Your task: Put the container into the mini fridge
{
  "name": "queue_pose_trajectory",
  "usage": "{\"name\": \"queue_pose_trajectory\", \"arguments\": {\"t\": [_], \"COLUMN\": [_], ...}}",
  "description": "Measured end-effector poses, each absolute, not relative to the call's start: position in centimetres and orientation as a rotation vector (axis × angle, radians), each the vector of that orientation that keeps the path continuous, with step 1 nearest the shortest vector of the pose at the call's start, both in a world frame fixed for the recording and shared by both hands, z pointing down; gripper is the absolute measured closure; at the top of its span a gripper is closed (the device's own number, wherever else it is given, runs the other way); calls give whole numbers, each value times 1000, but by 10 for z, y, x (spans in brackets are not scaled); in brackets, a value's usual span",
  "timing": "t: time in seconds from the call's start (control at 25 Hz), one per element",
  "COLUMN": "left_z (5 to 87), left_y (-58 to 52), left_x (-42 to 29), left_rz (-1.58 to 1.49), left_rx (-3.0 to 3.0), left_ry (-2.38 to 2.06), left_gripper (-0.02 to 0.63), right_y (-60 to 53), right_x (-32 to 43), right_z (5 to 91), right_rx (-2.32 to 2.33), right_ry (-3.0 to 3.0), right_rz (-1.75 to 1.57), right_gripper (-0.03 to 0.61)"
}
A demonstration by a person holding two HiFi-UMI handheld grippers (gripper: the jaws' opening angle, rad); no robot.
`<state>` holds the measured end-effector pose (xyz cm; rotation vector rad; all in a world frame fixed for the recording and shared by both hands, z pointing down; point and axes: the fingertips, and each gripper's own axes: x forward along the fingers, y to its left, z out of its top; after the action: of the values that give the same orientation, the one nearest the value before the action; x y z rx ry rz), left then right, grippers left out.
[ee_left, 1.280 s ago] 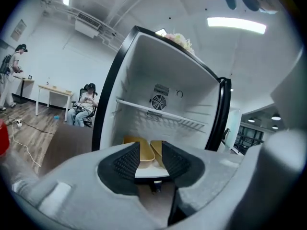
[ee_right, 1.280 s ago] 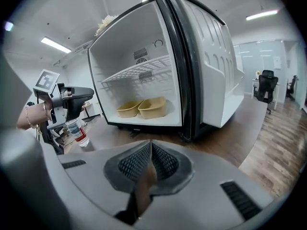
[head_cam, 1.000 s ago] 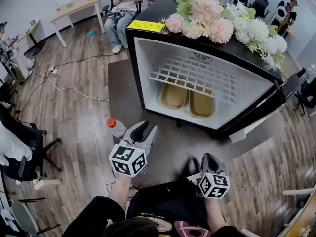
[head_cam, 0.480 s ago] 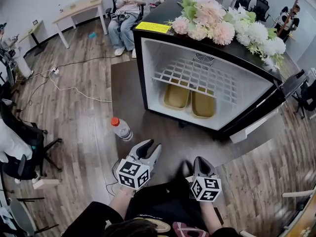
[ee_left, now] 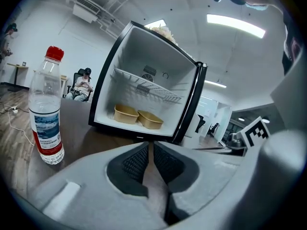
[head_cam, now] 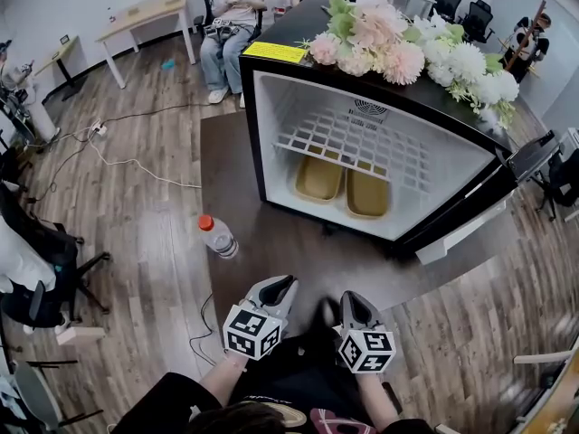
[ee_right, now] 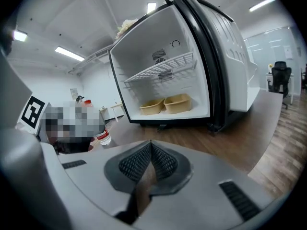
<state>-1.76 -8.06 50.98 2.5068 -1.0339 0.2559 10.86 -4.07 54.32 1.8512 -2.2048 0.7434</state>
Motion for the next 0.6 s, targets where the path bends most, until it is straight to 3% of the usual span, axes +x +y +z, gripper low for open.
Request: {"name": "queue_pose_trajectory", "arguments": {"t": [0.16, 0.6], "left_z": [518, 522], "left_y": [-76, -52], "left_x": [-24, -9], "left_rz": [269, 245], "left_rx": [2485, 2523], "left_ry": [-1063, -917], "left_gripper": [604, 606], "right_y": [-37, -31], "right_x": [103, 98], "right_z": [543, 546], "right_rx": [1831, 1814], "right_ry": [-2215, -2185], "right_rz": [705, 638], "right_gripper": [569, 572]}}
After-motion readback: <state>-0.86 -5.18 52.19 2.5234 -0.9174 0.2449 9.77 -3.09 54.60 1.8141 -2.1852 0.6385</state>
